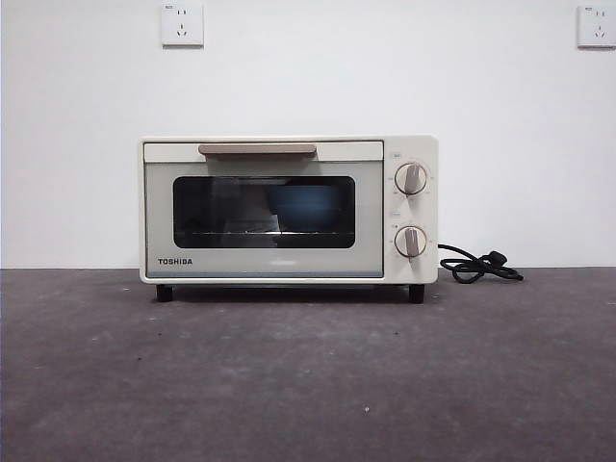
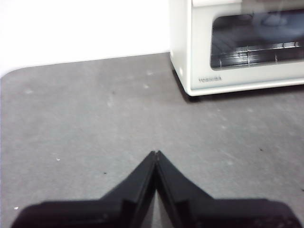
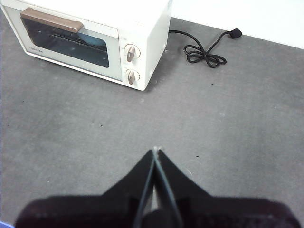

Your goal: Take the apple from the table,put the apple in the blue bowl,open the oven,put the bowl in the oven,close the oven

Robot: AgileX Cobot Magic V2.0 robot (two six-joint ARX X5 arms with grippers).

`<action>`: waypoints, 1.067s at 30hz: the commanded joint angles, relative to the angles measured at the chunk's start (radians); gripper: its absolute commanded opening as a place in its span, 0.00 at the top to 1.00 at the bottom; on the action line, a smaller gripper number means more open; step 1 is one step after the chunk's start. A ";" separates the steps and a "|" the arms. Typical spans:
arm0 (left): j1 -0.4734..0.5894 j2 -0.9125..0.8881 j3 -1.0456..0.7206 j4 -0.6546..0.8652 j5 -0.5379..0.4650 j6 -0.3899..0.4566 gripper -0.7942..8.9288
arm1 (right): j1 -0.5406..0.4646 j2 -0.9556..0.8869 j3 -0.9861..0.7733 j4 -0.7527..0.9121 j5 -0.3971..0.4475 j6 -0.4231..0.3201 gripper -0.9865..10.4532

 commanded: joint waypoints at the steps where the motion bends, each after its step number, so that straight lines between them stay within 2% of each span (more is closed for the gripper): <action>1: 0.003 -0.002 -0.011 -0.002 -0.002 -0.008 0.92 | 0.001 0.000 -0.003 -0.021 0.001 0.012 0.91; 32: 0.003 0.061 -0.011 0.002 -0.011 -0.021 0.92 | 0.001 0.000 -0.003 -0.021 0.001 0.009 0.91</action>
